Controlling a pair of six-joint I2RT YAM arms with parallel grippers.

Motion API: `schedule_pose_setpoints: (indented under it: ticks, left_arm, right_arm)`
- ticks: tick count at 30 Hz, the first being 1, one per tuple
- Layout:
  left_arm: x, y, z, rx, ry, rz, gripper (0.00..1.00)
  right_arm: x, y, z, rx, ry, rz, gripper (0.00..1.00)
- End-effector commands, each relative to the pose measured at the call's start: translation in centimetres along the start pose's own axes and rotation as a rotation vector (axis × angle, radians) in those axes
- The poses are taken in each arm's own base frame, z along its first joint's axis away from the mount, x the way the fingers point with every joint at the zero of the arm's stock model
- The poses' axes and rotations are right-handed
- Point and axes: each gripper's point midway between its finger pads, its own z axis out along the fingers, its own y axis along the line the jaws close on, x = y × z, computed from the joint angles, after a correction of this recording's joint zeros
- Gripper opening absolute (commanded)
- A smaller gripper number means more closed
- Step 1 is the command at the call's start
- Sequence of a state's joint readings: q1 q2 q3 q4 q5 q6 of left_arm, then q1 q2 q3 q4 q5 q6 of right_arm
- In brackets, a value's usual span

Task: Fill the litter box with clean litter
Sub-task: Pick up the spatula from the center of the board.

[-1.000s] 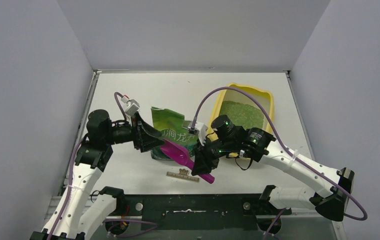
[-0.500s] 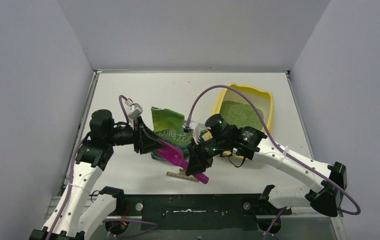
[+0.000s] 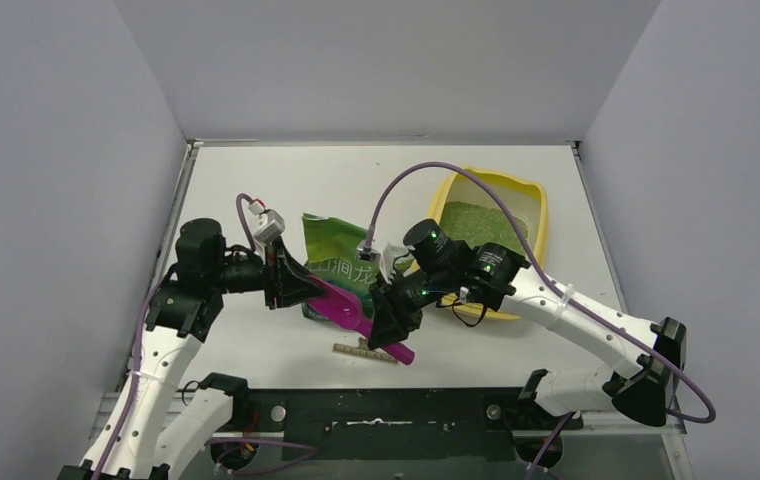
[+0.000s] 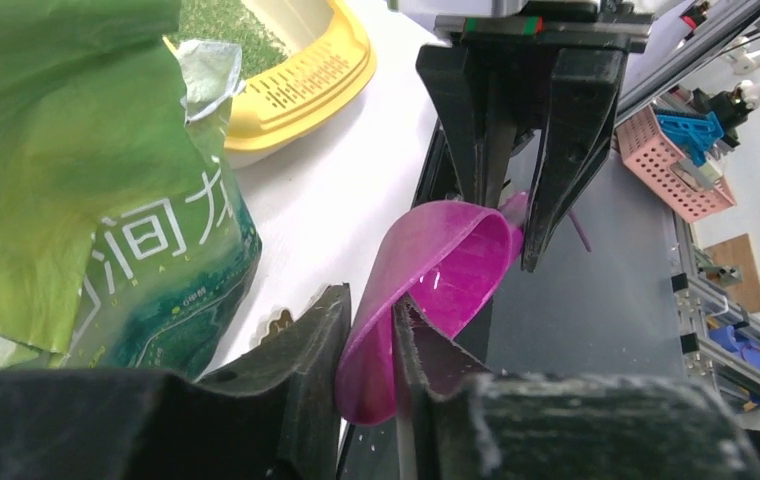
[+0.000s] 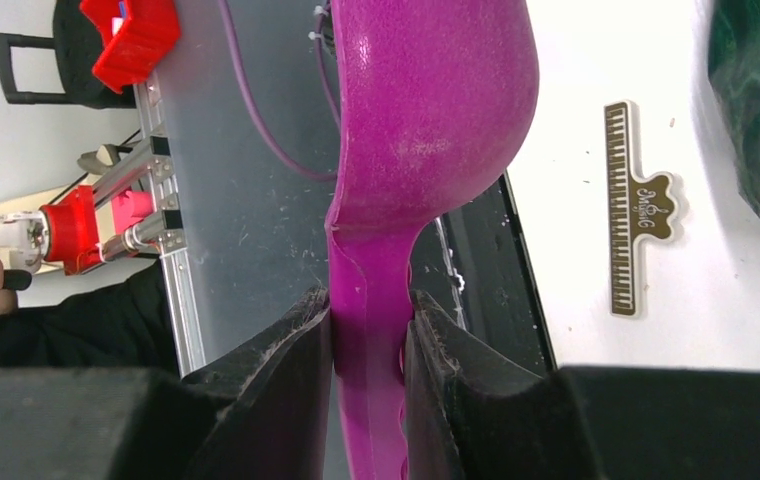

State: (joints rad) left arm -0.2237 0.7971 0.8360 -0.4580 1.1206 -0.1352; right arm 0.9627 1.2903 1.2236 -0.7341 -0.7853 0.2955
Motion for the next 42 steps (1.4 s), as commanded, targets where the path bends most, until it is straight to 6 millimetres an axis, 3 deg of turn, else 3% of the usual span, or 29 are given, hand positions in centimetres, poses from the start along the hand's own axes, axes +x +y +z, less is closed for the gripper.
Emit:
schedule_pose_setpoints:
  ticks: [1, 3, 6, 11, 14, 16, 23, 27, 30, 35, 42]
  left_arm:
    - [-2.5, -2.5, 0.0, 0.099, -0.061, 0.088, 0.13]
    - [-3.1, -3.0, -0.2, 0.103, -0.075, 0.132, 0.00]
    - [-2.9, -3.1, -0.4, 0.082, -0.079, 0.158, 0.00]
    - [-2.2, -1.3, -0.6, -0.050, -0.089, 0.096, 0.00]
    - [-2.7, -0.8, -0.8, -0.103, -0.161, 0.074, 0.00]
    - [-3.3, -0.6, -1.0, -0.129, -0.225, 0.065, 0.00]
    - [-5.5, 0.9, -1.9, -0.253, -0.414, -0.095, 0.00]
    - [-6.3, 0.5, -1.9, -0.220, -0.478, -0.139, 0.00]
    - [-6.3, 0.6, -1.7, -0.209, -0.489, -0.183, 0.00]
    - [-5.6, 1.7, -1.6, -0.236, -0.505, -0.233, 0.00]
    - [-5.0, 3.2, -1.7, -0.281, -0.549, -0.326, 0.00]
  right_arm:
    - [-2.5, 1.4, -0.6, -0.033, -0.078, -0.045, 0.08]
    - [-2.7, 1.2, -0.6, -0.020, -0.093, -0.039, 0.11]
    - [-2.7, 0.9, -0.7, 0.001, -0.098, -0.035, 0.15]
    - [-3.6, -0.2, -1.5, 0.102, -0.159, -0.047, 0.66]
    - [-4.7, -1.1, -3.0, 0.202, -0.244, -0.069, 0.90]
    - [-5.5, -1.8, -4.8, 0.291, -0.333, -0.075, 0.99]
    - [-8.4, -3.8, -11.9, 0.503, -0.704, -0.001, 1.00]
    - [-8.3, -4.8, -14.3, 0.528, -0.846, 0.042, 1.00]
    - [-9.1, -4.3, -14.6, 0.407, -0.796, 0.077, 1.00]
    - [-10.4, -5.7, -15.3, 0.203, -0.863, 0.162, 1.00]
    - [-11.2, -3.6, -16.1, 0.009, -0.865, 0.043, 1.00]
